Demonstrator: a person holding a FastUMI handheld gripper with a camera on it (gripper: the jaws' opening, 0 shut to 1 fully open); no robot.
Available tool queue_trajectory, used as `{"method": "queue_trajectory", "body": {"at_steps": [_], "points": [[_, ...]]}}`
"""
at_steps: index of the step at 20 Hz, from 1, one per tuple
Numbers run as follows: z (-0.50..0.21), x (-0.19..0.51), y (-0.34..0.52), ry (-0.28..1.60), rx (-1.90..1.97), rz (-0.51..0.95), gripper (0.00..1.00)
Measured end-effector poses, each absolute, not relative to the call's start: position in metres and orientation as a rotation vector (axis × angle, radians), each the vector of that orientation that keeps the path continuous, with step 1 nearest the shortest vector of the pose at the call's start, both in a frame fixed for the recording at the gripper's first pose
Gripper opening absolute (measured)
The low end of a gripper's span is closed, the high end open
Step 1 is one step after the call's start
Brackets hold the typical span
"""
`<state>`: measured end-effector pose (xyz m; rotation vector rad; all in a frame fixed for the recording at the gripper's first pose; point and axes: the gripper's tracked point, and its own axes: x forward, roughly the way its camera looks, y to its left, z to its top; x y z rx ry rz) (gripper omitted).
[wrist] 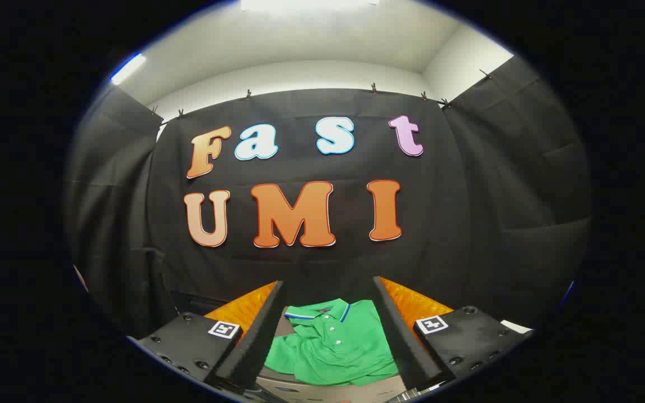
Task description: Put the clothes into the washing machine and then close the washing machine lid.
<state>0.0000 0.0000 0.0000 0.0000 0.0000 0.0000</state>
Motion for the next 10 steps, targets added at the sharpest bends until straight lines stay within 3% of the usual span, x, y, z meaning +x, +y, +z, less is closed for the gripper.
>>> {"method": "queue_trajectory", "body": {"at_steps": [10], "points": [[-0.0031, -0.0042, -0.0055, 0.017, 0.0, -0.038, 0.98]]}}
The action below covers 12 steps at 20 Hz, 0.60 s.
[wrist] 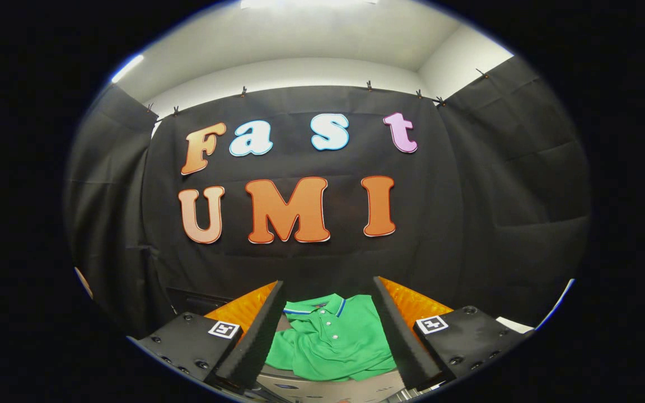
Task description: Put the clothes into the washing machine and then close the washing machine lid.
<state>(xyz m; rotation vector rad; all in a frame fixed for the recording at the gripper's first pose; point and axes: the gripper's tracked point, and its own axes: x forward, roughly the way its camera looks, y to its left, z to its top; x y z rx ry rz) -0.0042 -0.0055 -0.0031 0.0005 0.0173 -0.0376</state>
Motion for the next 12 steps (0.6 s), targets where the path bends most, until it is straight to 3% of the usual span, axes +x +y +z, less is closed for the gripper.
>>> {"method": "queue_trajectory", "body": {"at_steps": [12], "points": [[0.003, 0.006, -0.006, 0.034, -0.009, -0.075, 0.99]]}}
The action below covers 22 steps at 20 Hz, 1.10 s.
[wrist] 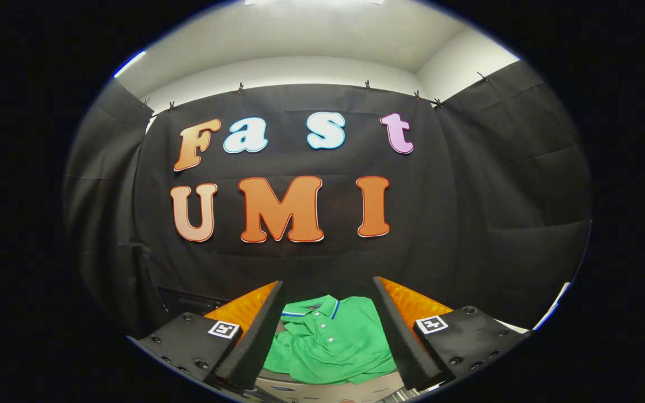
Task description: Put the clothes into the washing machine and then close the washing machine lid.
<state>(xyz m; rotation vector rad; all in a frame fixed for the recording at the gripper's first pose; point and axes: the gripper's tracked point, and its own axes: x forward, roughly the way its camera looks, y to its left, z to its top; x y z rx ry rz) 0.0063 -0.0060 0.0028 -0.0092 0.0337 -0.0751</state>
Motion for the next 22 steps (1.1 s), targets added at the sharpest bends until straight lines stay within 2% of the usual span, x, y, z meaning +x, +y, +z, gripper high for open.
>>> {"method": "queue_trajectory", "body": {"at_steps": [5, 8, 10, 12, 16, 22], "points": [[0.007, 0.023, -0.017, 0.092, -0.037, -0.092, 0.99], [0.009, 0.048, -0.007, 0.159, -0.02, -0.032, 0.99], [-0.007, 0.072, -0.001, 0.26, -0.033, 0.028, 0.99], [-0.04, 0.091, -0.015, 0.441, -0.065, 0.013, 0.98], [-0.077, 0.136, -0.003, 0.601, -0.028, 0.074, 0.99], [-0.13, 0.156, -0.008, 0.838, -0.008, 0.13, 0.99]]}}
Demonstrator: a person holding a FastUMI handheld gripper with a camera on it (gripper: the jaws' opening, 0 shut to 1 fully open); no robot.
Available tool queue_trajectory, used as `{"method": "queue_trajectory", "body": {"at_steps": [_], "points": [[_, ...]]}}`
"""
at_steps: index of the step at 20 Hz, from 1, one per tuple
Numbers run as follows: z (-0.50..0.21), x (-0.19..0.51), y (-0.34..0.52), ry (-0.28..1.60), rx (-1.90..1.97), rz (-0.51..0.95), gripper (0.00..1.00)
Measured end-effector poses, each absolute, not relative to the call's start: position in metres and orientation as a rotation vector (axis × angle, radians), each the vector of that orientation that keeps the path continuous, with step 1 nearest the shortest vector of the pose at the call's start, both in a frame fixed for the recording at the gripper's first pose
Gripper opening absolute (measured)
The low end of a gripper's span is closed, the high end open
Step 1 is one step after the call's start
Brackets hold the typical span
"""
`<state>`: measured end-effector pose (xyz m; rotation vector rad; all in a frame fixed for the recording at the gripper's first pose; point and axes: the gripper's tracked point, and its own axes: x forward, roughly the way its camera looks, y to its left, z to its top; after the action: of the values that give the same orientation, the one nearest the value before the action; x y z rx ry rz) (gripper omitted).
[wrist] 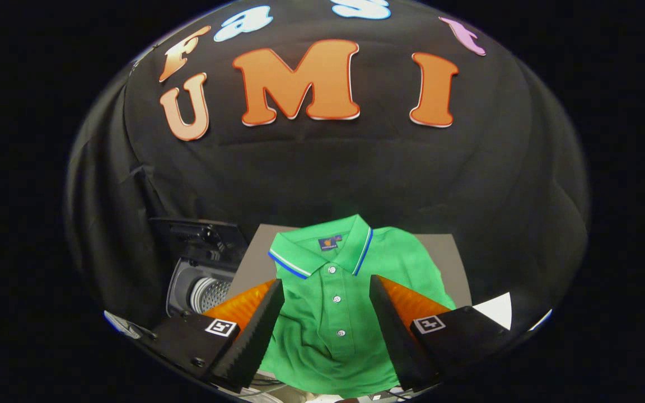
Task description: Put the clothes into the washing machine and then close the washing machine lid.
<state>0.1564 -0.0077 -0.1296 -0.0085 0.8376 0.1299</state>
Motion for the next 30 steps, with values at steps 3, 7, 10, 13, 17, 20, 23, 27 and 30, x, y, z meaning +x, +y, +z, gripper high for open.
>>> {"method": "queue_trajectory", "body": {"at_steps": [3, 7, 10, 13, 17, 20, 23, 27, 30], "points": [[-0.152, 0.155, -0.012, 0.955, 0.009, 0.141, 0.99], [-0.177, 0.15, -0.025, 1.062, -0.005, 0.116, 0.98], [-0.202, 0.138, -0.028, 1.15, -0.026, 0.125, 0.98], [-0.222, 0.136, -0.031, 1.174, -0.05, 0.123, 0.99], [-0.214, 0.134, -0.031, 1.153, -0.065, 0.152, 1.0], [-0.211, 0.132, -0.022, 1.137, -0.058, 0.193, 0.8], [-0.211, 0.133, -0.019, 1.112, 0.012, 0.194, 0.23], [-0.209, 0.136, -0.017, 0.968, 0.054, 0.189, 0.08], [-0.204, 0.139, -0.016, 0.772, 0.134, 0.165, 0.08]]}}
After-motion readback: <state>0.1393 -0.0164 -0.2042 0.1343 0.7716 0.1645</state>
